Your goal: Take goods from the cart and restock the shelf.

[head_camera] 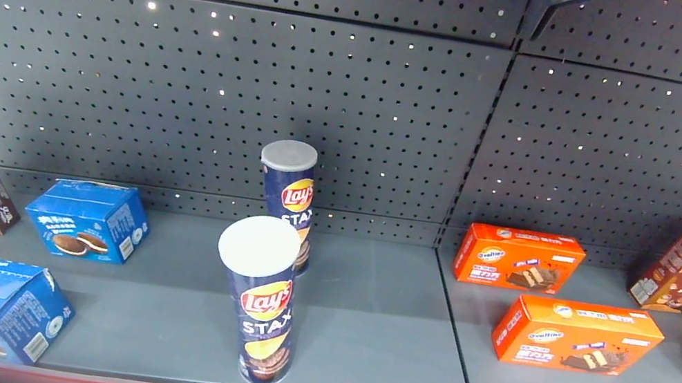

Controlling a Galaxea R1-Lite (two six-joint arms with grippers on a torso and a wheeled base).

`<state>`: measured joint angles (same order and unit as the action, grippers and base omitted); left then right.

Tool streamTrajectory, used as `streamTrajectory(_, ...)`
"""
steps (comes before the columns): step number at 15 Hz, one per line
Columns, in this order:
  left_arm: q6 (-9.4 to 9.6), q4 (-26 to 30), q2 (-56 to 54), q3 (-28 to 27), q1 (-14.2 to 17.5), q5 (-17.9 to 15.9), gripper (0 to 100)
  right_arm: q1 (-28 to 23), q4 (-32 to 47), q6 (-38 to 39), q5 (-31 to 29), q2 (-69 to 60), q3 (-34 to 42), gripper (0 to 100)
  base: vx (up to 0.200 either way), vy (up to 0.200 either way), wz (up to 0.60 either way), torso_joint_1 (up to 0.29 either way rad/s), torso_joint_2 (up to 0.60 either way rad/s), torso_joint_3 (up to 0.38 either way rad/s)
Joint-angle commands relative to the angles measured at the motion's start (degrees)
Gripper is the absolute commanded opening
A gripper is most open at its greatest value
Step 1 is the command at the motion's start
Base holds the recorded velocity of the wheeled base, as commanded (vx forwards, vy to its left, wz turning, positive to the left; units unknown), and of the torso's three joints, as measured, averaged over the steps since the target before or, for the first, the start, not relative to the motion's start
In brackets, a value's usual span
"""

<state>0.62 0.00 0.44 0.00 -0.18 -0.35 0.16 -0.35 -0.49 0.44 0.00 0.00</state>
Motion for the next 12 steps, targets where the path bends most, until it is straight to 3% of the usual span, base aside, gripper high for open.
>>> streamTrajectory(1,-0.01,0.0,0.1,0.0,0.0,0.0,100,0.0,-0.1,0.0,0.0,0.0,0.0,100,0.0,0.0,0.0,0.0,0.0,0.0)
streamTrajectory(12,-0.01,0.0,0.1,0.0,0.0,0.0,100,0.0,0.1,0.5,-0.2,0.0,0.0,100,0.0,0.0,0.0,0.0,0.0,0.0)
